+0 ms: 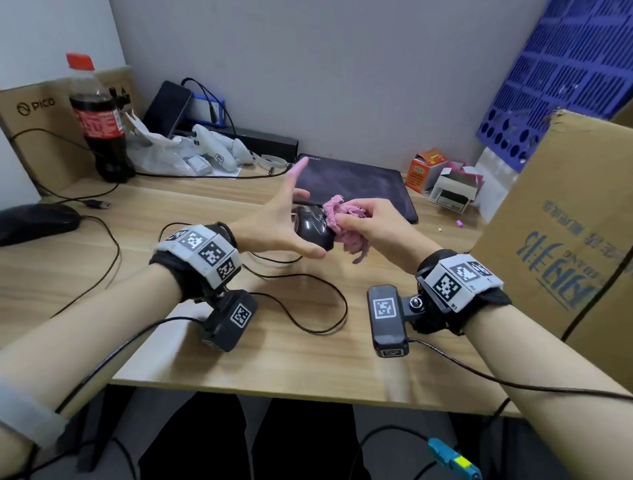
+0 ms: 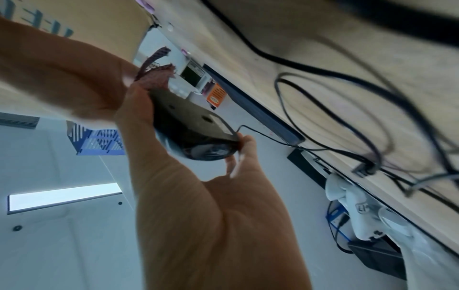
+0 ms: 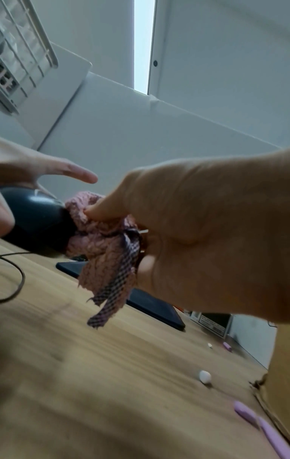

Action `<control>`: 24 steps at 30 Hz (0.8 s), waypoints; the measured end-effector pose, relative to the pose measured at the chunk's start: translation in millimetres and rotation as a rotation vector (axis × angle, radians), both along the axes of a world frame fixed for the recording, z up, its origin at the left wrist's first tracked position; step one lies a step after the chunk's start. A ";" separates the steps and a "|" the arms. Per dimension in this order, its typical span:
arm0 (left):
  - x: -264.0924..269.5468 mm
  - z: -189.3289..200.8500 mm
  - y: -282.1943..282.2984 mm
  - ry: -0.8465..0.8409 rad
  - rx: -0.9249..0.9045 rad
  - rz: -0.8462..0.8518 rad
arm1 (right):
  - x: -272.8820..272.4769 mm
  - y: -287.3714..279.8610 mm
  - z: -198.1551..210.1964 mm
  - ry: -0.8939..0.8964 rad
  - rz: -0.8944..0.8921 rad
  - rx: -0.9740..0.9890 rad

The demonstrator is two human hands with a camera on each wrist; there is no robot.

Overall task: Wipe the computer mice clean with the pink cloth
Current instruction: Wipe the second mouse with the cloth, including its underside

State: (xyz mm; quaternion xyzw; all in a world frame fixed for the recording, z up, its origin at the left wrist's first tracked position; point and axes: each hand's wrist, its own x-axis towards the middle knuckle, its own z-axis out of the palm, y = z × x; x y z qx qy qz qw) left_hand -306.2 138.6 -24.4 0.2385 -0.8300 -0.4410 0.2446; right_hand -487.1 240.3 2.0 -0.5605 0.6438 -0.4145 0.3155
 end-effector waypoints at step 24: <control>32.9 -6.1 -17.6 0.630 0.996 0.132 | 52.0 -47.2 6.0 -0.205 0.028 -0.071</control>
